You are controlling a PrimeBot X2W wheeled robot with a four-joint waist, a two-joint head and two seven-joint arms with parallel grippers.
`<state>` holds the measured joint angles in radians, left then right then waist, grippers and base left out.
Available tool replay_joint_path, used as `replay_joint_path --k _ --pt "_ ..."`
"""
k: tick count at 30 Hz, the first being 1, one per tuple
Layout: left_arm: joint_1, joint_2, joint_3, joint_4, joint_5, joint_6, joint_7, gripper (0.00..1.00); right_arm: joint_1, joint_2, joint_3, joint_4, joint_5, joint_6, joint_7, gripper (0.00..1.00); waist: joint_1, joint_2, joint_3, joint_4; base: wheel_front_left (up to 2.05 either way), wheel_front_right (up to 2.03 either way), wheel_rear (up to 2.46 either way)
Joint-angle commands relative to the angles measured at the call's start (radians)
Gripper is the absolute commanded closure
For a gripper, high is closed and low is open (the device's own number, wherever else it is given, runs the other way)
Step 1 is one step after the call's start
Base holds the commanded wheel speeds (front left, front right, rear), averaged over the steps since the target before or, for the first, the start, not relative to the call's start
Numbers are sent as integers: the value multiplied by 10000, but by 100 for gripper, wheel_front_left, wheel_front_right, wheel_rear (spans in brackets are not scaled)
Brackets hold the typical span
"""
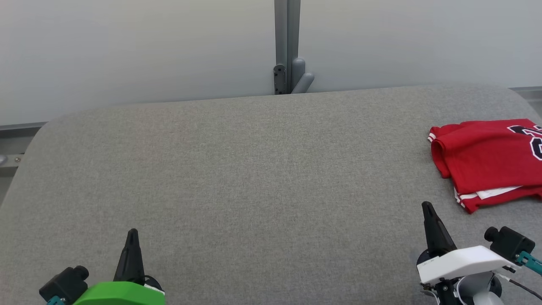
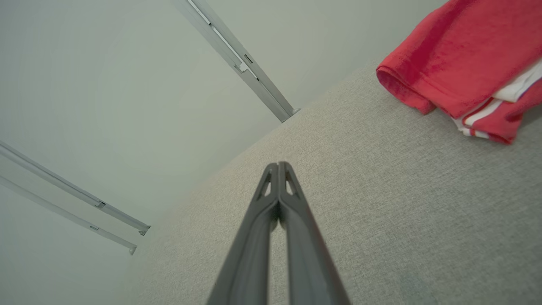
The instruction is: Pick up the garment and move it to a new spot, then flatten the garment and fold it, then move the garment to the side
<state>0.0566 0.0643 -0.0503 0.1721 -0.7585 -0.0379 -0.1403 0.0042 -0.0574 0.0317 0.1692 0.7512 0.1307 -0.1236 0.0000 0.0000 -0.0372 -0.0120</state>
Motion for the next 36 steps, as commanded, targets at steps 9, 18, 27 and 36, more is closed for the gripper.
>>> replay_joint_path --k 9,18,27,36 --pt "-513 100 344 48 -1413 -195 346 100 -597 -57 -149 230 1421 1 372 100 0 0 47 13 0 0 0" --pt "-714 95 595 173 -2500 -310 630 100 -887 -47 -255 500 2510 1 680 100 0 0 94 26 0 0 0" --pt "-888 84 809 279 -3399 -405 875 100 -1121 -35 -347 718 3402 1 935 100 0 0 135 37 0 0 0" --pt "-1062 67 1042 387 -4303 -506 1123 100 -1352 -21 -446 950 4320 1 1208 100 0 0 181 49 0 0 0"
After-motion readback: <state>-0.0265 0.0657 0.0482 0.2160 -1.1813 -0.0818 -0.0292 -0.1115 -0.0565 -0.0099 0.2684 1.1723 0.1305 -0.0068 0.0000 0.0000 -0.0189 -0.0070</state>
